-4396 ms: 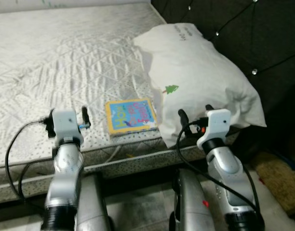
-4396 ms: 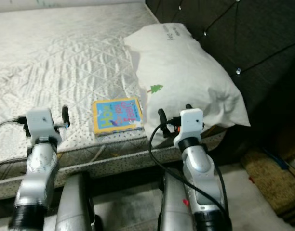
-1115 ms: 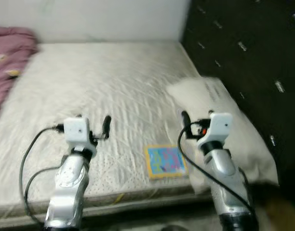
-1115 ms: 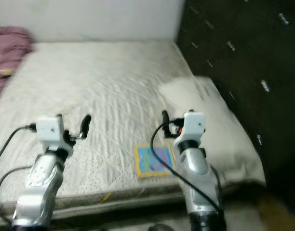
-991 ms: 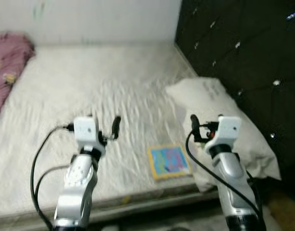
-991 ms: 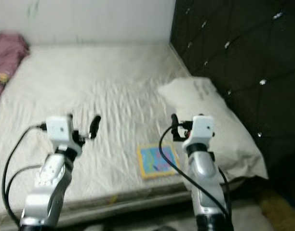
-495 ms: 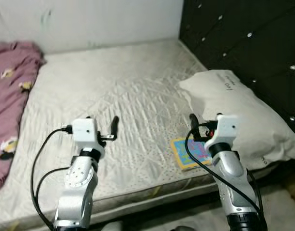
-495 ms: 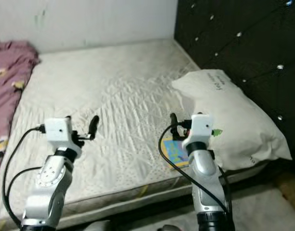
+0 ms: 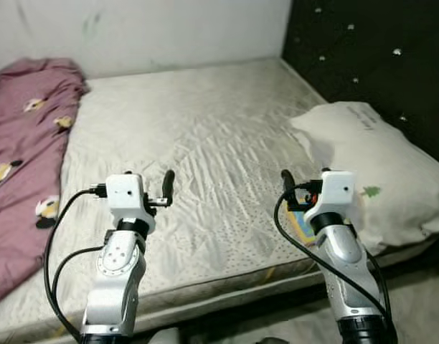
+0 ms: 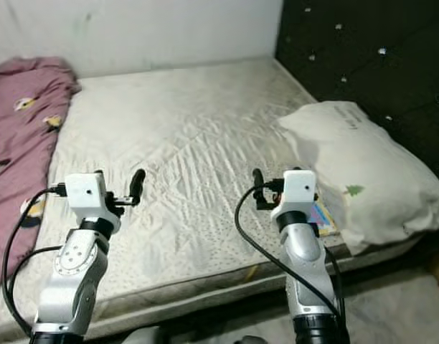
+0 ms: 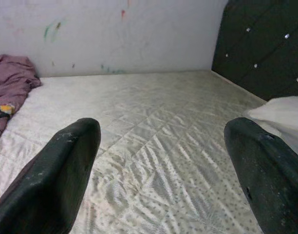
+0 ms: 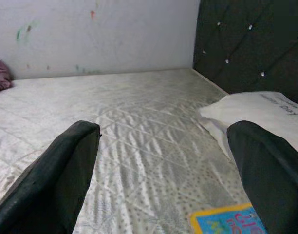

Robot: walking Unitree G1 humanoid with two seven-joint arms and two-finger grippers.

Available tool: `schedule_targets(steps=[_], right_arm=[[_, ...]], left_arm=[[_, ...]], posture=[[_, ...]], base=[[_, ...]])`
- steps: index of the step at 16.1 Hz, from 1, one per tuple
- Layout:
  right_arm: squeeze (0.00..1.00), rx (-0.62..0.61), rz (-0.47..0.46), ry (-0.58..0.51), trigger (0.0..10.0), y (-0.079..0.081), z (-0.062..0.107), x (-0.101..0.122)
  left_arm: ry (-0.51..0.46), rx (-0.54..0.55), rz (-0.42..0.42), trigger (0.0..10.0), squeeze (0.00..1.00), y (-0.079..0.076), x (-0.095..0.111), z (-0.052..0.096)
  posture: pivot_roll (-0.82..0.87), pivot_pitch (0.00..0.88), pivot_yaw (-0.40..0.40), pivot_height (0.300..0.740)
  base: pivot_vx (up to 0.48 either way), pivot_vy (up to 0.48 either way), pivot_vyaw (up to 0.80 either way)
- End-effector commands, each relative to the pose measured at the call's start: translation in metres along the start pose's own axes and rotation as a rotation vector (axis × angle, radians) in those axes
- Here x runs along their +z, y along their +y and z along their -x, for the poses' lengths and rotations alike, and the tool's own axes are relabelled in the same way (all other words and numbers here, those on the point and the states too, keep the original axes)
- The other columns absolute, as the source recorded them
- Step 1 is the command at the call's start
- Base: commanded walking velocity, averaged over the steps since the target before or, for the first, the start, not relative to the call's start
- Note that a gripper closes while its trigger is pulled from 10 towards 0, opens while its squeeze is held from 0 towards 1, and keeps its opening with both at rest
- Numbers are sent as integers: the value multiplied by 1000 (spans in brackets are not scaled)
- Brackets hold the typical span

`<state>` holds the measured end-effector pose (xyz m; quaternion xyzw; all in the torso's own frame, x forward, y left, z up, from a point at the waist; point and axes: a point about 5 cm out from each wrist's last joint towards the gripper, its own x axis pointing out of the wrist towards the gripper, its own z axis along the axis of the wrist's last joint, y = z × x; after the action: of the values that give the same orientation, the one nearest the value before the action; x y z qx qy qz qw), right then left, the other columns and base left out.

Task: Clean up the room

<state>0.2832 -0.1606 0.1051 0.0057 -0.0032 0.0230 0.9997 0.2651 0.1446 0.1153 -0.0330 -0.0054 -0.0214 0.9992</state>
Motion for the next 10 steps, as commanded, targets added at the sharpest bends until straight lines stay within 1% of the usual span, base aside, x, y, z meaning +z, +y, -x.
schedule_targets(steps=[1, 5, 8, 10], right_arm=[[0, 23, -9, -30, 10000, 8, -3, 7], [0, 20, 1, -29, 10000, 5, -4, 7], [0, 26, 28, -38, 10000, 5, -5, 9], [0, 23, 27, -36, 10000, 5, -5, 8]], left_arm=[[-1, 19, -16, 10000, 0, 8, 2, 0], [3, 23, -12, 10000, 0, 8, 1, 0], [3, 24, -10, 10000, 0, 8, 1, 0], [4, 22, -7, 10000, 0, 8, 1, 0]], posture=[[-20, 0, 10, 740], [-21, 0, 7, 740], [-21, 0, 7, 740], [-21, 0, 7, 740]], base=[[0, 472, 0], [0, 472, 0], [0, 472, 0], [0, 472, 569]])
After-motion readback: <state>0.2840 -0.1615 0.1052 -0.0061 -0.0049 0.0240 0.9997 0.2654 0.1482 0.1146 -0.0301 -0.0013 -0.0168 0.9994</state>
